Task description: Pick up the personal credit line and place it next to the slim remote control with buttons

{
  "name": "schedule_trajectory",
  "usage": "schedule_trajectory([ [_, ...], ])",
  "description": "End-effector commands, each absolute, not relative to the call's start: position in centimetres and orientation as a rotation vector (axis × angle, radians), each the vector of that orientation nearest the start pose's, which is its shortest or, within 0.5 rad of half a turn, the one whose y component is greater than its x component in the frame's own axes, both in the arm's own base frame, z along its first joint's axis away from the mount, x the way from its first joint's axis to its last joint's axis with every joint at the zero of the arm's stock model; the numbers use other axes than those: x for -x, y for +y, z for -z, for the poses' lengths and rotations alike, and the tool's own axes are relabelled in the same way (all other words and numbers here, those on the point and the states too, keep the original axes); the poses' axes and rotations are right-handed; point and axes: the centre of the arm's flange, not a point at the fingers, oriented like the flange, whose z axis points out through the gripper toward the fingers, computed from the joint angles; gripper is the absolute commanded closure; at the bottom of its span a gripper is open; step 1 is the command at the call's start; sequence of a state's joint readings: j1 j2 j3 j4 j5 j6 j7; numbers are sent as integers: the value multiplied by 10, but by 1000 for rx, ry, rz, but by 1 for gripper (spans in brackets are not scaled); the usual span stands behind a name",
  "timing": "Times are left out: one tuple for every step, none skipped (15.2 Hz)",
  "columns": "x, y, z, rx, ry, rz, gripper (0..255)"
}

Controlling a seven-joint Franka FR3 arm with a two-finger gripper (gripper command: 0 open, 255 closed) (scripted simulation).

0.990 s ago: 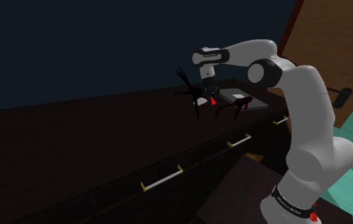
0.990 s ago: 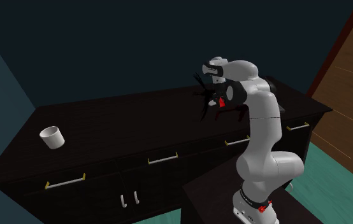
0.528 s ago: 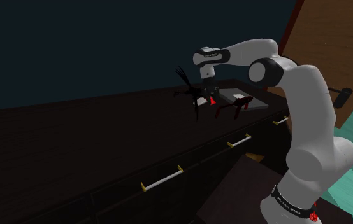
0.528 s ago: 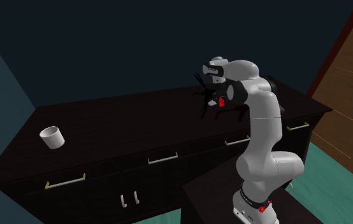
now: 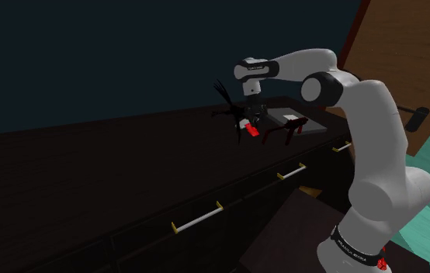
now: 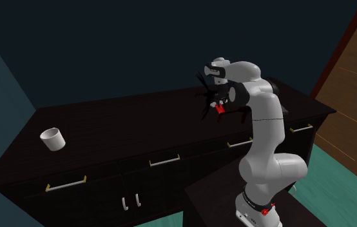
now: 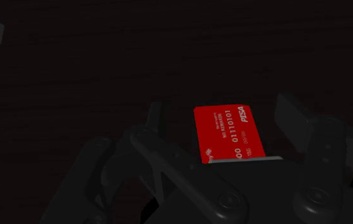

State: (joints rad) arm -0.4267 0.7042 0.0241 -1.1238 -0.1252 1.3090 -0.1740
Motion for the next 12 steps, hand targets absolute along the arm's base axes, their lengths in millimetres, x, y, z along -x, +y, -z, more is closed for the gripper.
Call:
schedule_trajectory([
  [-626,-277,-327,2929,318,-878,0],
  [-622,-282,-326,2928,318,-879,0],
  [-625,-277,-328,2929,319,-878,0],
  [-615,-283,-323,2929,318,-877,0],
  [-622,-285,-334,2929,318,-877,0],
  [-629,-286,-345,2929,318,-877,0],
  [-636,-288,-356,2929,318,-877,0],
  [-641,-289,-365,2929,318,-877,0],
  [-641,-289,-365,2929,318,-877,0],
  [-641,-289,-365,2929,318,-877,0],
  [-641,-289,-365,2929,318,-877,0],
  [-641,-289,-365,2929,318,-877,0],
])
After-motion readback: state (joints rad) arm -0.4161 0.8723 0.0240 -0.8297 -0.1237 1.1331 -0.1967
